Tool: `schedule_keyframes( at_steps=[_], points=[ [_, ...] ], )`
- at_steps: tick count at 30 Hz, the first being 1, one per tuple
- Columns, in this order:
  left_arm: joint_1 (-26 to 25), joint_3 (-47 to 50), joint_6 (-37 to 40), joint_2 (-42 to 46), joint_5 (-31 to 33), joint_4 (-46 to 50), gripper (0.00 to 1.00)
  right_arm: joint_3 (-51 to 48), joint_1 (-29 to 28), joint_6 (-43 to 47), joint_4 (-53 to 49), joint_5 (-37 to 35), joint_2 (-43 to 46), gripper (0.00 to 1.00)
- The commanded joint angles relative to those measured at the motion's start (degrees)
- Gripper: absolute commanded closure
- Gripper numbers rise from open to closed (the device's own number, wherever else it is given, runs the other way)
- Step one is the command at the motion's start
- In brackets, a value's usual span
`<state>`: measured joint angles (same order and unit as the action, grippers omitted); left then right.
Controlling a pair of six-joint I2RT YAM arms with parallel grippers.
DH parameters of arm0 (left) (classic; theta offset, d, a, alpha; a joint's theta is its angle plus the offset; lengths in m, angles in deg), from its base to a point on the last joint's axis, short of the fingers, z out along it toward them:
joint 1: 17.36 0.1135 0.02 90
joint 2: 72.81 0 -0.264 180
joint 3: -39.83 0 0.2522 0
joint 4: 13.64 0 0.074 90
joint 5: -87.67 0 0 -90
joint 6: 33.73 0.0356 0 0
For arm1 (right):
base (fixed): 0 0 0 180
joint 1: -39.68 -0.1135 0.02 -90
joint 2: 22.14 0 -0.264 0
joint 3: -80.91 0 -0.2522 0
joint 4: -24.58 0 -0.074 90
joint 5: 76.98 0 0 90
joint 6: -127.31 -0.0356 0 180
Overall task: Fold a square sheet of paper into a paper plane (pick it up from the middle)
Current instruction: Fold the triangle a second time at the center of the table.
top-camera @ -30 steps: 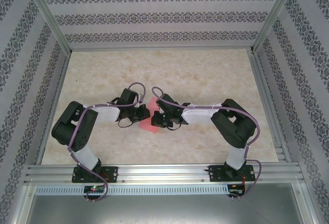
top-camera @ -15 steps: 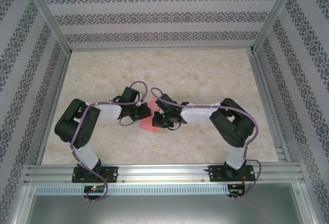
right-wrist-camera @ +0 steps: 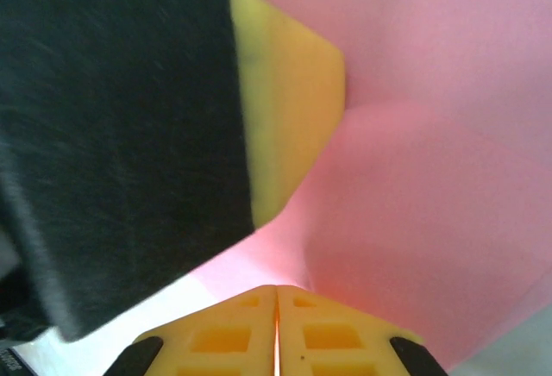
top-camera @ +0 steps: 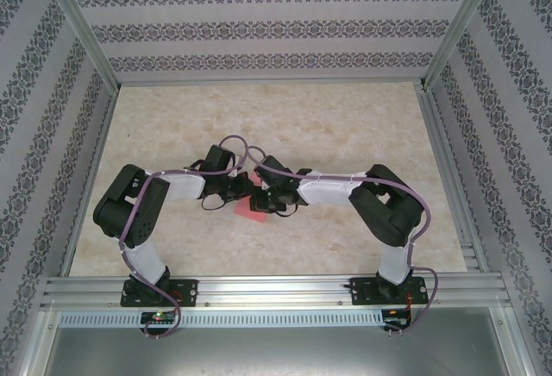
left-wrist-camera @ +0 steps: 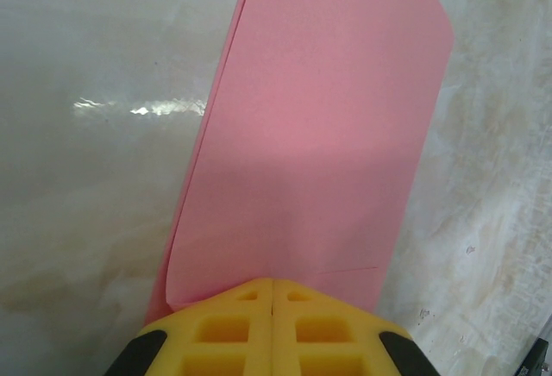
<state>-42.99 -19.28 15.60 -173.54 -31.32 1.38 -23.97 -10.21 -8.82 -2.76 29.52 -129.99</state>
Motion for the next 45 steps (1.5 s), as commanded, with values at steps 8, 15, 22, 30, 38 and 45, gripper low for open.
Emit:
schedule_keyframes(
  at_steps=[8, 15, 22, 30, 38, 45],
  points=[
    [-0.6, 0.2, 1.3, -0.2, -0.2, 2.1, 0.92, -1.4, 1.9, 1.2, -0.7, -4.4, 7.2, 0.82],
    [-0.6, 1.0, -0.3, 5.2, -4.2, -0.2, 0.83, -3.2, 7.1, 1.7, -1.7, -5.4, 9.1, 0.71],
    [-0.7, 2.8, -0.4, 8.2, -3.8, 0.3, 0.8, -0.6, 9.1, 4.2, -2.6, -1.5, 5.8, 0.66],
    [-0.7, 3.3, -0.4, 7.1, -4.0, -0.4, 0.82, -1.0, 9.0, 5.8, -0.1, 4.2, 4.0, 0.67],
    [-0.7, 2.8, -0.5, 5.5, -4.4, -0.8, 0.84, -0.5, 9.1, 6.1, -0.1, 4.4, 3.0, 0.83],
    [-0.8, 2.2, -0.5, 4.3, -5.4, -1.3, 0.83, -0.5, 9.2, 6.3, -1.7, 2.2, 2.5, 0.91]
  ],
)
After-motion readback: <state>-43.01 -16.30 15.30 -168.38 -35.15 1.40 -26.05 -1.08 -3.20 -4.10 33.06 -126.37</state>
